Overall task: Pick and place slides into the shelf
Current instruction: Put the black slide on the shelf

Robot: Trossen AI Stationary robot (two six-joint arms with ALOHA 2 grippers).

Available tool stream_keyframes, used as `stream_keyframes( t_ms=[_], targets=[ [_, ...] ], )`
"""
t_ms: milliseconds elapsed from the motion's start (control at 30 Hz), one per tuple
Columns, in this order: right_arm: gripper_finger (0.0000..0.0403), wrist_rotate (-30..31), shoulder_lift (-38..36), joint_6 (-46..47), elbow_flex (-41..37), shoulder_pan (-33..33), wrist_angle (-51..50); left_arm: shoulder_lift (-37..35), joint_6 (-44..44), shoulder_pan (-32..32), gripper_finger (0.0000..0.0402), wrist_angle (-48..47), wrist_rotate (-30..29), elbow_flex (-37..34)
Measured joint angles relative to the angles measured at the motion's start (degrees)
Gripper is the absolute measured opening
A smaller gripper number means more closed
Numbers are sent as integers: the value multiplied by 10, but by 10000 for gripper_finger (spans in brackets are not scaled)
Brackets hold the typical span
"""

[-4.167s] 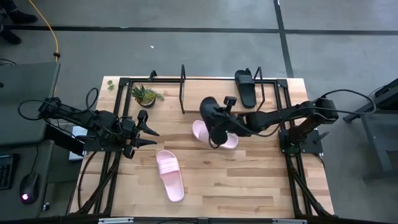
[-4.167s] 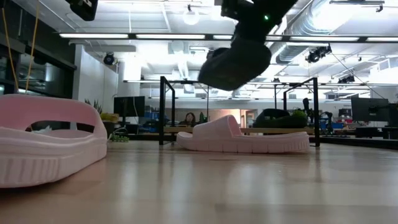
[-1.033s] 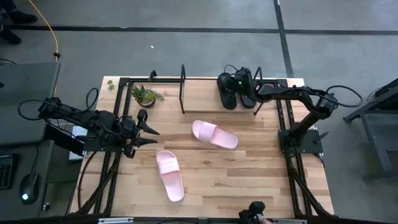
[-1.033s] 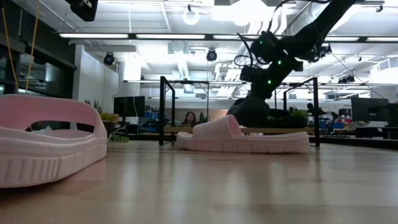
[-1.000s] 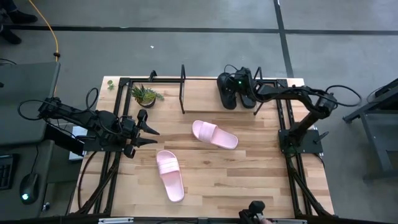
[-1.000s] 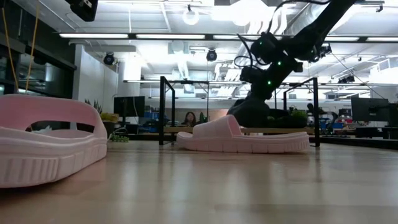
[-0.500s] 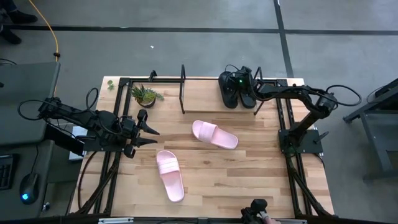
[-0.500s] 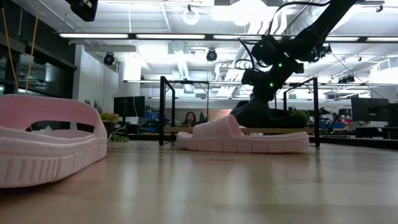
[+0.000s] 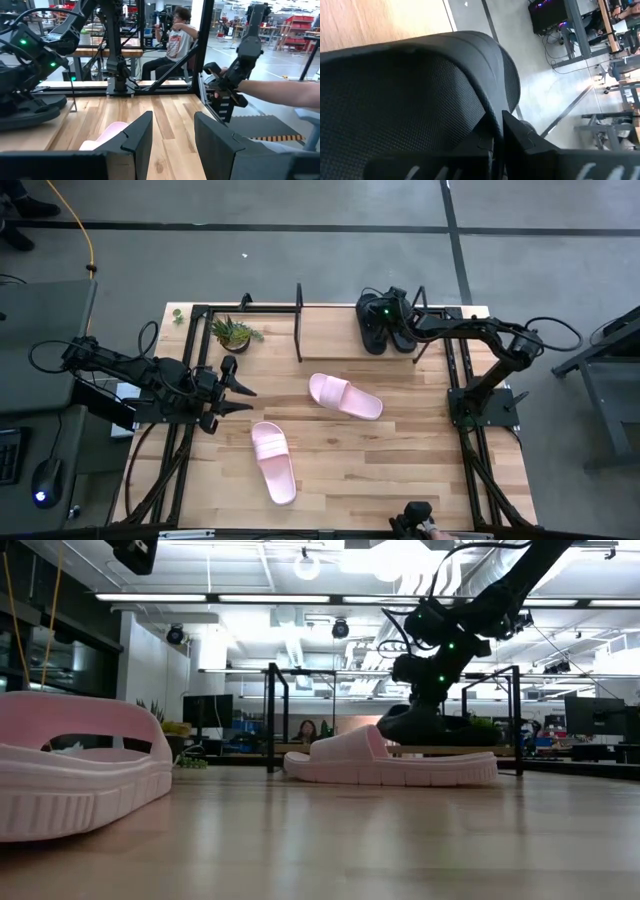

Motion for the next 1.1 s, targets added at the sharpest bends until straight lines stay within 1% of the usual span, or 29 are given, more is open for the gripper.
stream_keyframes(
  t_ms=[233, 367, 667, 767, 967, 1100],
  targets=[
    [0, 8, -9, -2, 0, 3, -12, 0, -1, 0, 129, 0, -6, 0],
    [0, 25, -18, 2, -1, 4, -29, 0, -1, 0, 129, -1, -7, 0],
    [4, 15, -47, 3, -1, 10, -91, 10, -1, 0, 129, 1, -7, 0],
    [26, 15, -47, 3, -1, 15, -97, 13, -1, 0, 129, 1, -7, 0],
    [102, 13, -47, 18, -1, 15, -99, 16, -1, 0, 129, 6, -7, 0],
    [137, 23, -47, 25, -1, 15, -97, 16, -1, 0, 129, 6, -6, 0]
  ],
)
